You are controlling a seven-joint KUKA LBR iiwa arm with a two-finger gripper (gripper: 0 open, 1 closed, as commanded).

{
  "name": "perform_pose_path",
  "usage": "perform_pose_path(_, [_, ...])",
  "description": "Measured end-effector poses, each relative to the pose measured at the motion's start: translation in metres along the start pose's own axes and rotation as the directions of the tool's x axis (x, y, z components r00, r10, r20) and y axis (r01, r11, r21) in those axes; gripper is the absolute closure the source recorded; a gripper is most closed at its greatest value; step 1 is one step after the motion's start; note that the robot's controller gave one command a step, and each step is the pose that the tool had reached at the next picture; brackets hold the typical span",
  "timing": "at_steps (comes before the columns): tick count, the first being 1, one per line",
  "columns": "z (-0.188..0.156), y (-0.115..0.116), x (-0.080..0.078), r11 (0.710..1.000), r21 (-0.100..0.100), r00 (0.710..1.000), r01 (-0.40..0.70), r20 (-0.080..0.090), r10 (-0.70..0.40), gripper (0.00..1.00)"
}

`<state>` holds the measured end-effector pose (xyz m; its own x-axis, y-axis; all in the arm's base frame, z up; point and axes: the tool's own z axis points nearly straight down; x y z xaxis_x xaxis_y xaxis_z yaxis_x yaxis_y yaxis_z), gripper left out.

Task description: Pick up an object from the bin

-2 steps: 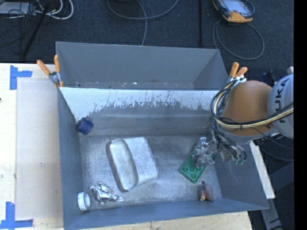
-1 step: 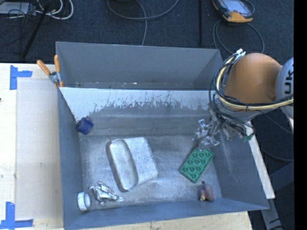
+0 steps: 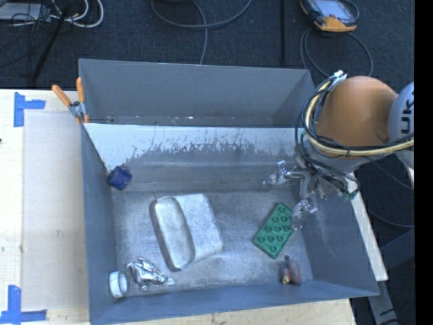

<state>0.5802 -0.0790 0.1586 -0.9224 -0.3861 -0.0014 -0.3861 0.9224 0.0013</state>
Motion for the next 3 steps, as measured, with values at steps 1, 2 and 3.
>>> perform_pose_path(1, [0.084,0.009,0.063,0.914,0.009,0.914,0.405,0.009,-0.405,0.0])
perform_pose_path(2, [0.082,0.01,0.059,0.914,0.012,0.914,0.405,0.017,-0.405,1.0])
perform_pose_path(3, [-0.068,-0.003,0.06,0.907,0.006,0.908,0.42,0.003,-0.42,1.0])
